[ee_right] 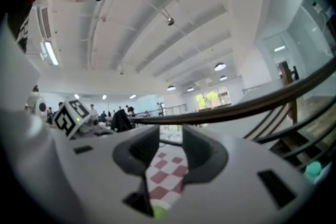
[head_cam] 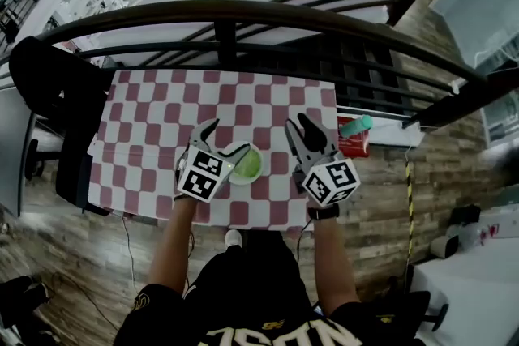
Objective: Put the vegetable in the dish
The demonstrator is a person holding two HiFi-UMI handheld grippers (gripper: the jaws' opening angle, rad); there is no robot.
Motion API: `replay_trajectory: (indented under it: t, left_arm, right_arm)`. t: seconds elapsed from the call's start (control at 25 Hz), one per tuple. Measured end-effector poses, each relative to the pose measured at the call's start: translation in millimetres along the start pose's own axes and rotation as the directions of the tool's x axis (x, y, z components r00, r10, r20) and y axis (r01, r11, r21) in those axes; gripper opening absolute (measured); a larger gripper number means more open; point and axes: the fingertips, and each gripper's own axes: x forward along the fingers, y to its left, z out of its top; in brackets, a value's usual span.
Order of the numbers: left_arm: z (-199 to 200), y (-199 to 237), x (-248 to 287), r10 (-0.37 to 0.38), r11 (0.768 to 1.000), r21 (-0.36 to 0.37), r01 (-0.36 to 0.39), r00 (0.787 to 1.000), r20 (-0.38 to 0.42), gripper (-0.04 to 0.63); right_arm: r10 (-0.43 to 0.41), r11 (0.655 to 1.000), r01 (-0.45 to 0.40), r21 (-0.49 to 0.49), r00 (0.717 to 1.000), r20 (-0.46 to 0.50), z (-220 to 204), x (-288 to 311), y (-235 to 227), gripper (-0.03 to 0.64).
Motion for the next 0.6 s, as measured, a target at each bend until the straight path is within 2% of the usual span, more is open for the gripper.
replay_trajectory:
  t: [0.12, 0.24, 0.44, 0.6]
  left_arm:
    - [33, 18, -32, 0.104, 0.995, -0.018, -0.103, 0.986, 0.127, 0.337]
    - [57, 30, -60, 0.166, 0.986, -0.056, -0.158, 0.962, 0.216, 0.286]
    - [88, 37, -99, 0.243, 0.970, -0.101, -0.222, 0.913, 0.327, 0.235]
    - [102, 38, -120, 0.284, 0.959, -0.139, -0.249, 0.882, 0.376, 0.188]
  right_arm:
    - [-0.047, 0.998, 0.047, -0.053, 0.999, -0.002, 25, -1, 11, 0.138]
    - [-0.078, 0.992, 0.077, -0.102, 0.997, -0.001, 46, 1, 25, 0.138]
    - [-0.087, 0.987, 0.091, -0.135, 0.996, 0.033, 75, 4, 54, 0.135]
    - [-0.092, 0.989, 0.096, -0.114, 0.995, 0.038, 83, 6, 72, 0.106]
